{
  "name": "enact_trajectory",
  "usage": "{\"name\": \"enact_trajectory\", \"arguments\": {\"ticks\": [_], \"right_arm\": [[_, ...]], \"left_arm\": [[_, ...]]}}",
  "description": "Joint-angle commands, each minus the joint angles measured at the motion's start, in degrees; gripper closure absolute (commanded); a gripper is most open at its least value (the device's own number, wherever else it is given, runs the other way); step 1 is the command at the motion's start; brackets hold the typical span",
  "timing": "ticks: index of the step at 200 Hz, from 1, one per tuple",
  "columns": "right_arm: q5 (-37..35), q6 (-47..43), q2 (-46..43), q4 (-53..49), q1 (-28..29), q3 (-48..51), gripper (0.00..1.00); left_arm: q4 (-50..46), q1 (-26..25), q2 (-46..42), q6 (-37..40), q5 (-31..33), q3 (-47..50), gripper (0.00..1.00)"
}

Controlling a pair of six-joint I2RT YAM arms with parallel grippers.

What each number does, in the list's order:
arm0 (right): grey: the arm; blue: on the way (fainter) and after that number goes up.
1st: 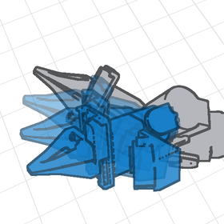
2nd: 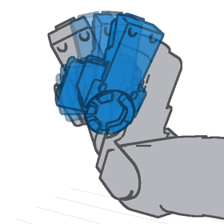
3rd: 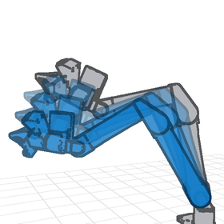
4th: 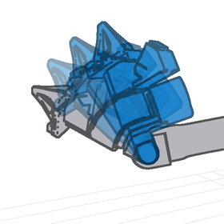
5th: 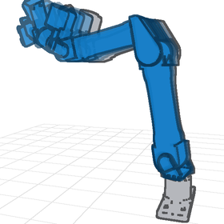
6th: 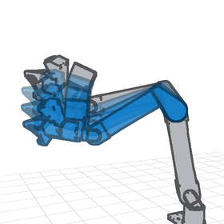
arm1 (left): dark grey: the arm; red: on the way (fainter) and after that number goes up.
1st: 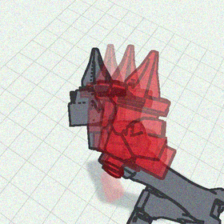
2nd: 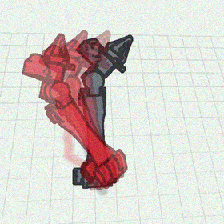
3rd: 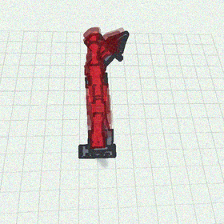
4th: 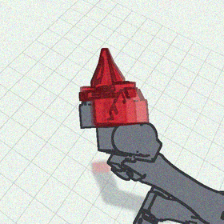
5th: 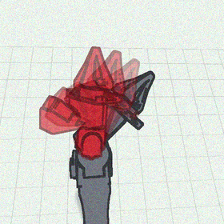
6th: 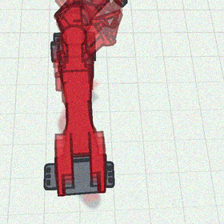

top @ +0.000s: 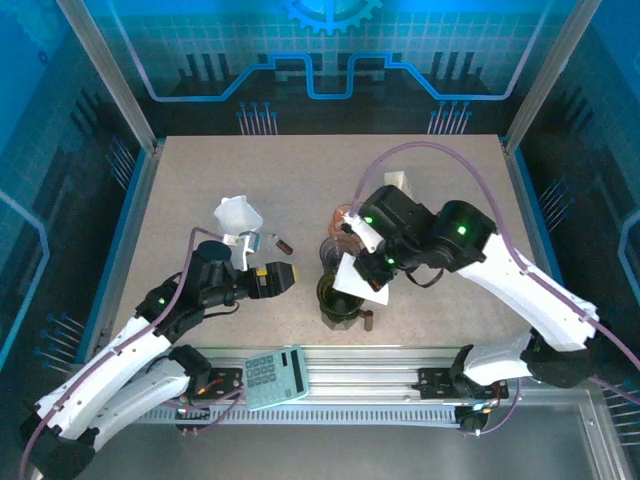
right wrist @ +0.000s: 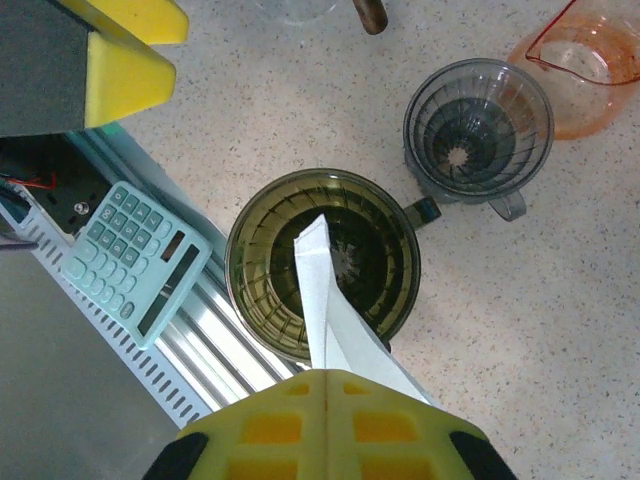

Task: Place the coffee filter in the dripper

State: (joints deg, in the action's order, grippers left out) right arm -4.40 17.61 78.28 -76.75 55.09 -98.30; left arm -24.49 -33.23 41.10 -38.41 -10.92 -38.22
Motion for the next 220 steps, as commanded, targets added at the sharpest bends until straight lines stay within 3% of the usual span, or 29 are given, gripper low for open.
{"name": "enact_trajectory", "arguments": {"ticks": [1,72,154,175,192,220], "right_arm": [[-1.1,-1.8,3.6,-3.7,1.2,-3.5,1.0],[1.2,-2.3,12.0,3.5,4.1,-1.9,1.0],[2.3,-0.7,13.2,13.6,4.1,8.1,1.0],[2.1,-0.4,13.1,14.6,4.1,8.9,1.0],[1.9,-0.3,12.6,15.2,4.1,9.3,0.99],[1.8,0.3,11.7,16.3,4.1,10.3,0.93]], "left_arm": [[0.8,-0.5,-0.4,1.0,-2.4,-1.6,0.02],[0.9,-0.5,-2.0,0.2,-4.5,-0.7,0.02],[3.9,-0.5,-2.5,-0.9,-9.0,0.3,0.01],[6.3,-0.6,-2.4,-1.1,-12.3,0.9,0.07],[6.6,-2.3,-1.9,-0.1,-13.5,1.0,0.14],[8.2,-7.3,-1.5,3.0,-14.7,2.4,0.09]]}}
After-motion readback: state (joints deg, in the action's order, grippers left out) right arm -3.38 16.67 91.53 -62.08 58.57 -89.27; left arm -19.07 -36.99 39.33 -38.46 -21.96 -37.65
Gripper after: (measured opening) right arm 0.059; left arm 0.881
